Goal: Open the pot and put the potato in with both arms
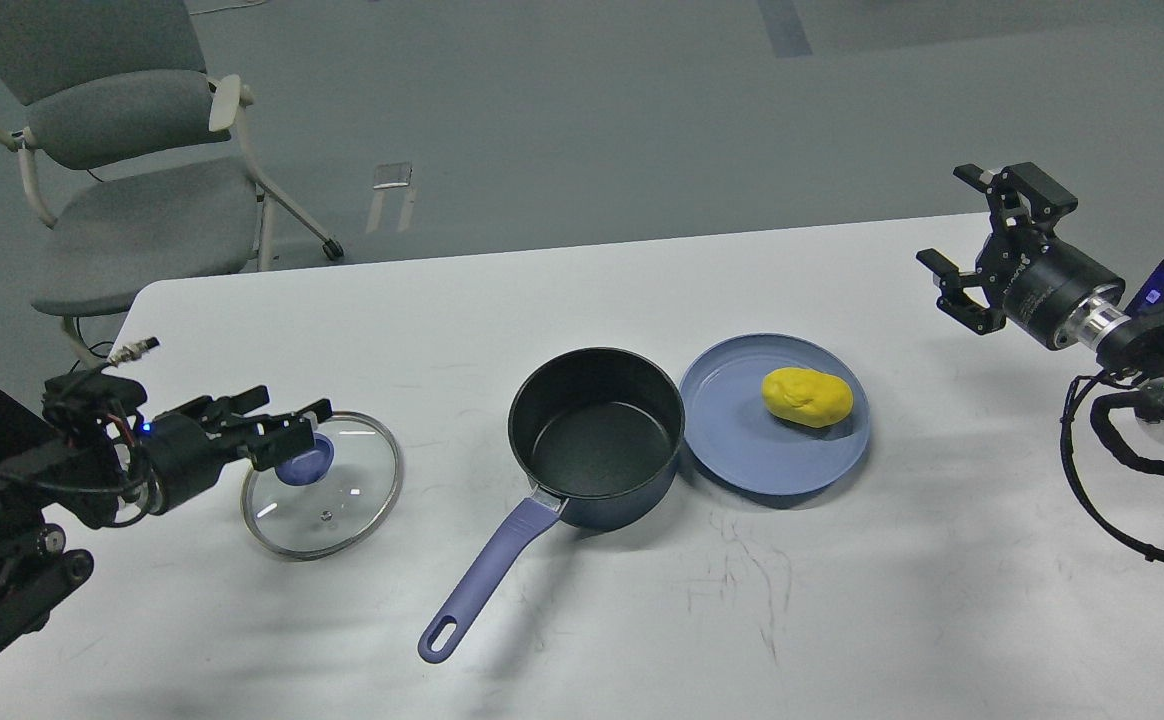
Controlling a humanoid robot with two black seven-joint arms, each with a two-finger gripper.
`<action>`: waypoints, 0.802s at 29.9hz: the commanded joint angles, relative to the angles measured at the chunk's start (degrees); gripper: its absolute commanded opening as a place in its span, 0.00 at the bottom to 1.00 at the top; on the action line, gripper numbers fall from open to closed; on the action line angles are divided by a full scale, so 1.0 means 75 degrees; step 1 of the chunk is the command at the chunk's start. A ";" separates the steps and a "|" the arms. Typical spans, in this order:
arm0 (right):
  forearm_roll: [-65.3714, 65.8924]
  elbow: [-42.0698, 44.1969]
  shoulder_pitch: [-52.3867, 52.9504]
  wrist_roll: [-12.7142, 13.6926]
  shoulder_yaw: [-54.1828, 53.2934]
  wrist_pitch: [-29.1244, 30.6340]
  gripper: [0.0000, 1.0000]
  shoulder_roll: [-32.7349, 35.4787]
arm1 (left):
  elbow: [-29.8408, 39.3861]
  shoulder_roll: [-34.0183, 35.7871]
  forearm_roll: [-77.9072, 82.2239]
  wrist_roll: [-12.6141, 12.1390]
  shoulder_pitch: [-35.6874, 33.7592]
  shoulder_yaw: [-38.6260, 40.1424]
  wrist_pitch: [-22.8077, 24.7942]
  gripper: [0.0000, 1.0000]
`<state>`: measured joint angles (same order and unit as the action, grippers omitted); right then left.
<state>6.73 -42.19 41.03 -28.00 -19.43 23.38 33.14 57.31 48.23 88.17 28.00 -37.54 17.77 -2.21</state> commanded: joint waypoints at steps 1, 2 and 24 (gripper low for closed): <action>0.1230 -0.0257 0.0480 0.0000 0.0012 0.0023 1.00 0.0326 | -0.0001 0.0015 -0.1578 0.0000 -0.0734 -0.0002 0.0666 0.97; 0.1850 -0.0432 0.0656 0.0000 0.0082 0.0023 1.00 0.0467 | 0.0011 0.0003 -0.2257 0.0000 -0.0992 -0.0002 0.1052 0.97; 0.9026 -0.1430 0.5591 0.0000 0.6386 -0.0094 1.00 -0.0351 | 0.0128 0.0039 -0.7431 0.0000 -0.1698 0.0197 0.3154 0.97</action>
<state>67.69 -53.08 81.99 -28.01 26.21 23.17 32.51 58.21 48.45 32.46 27.99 -50.26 18.88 20.74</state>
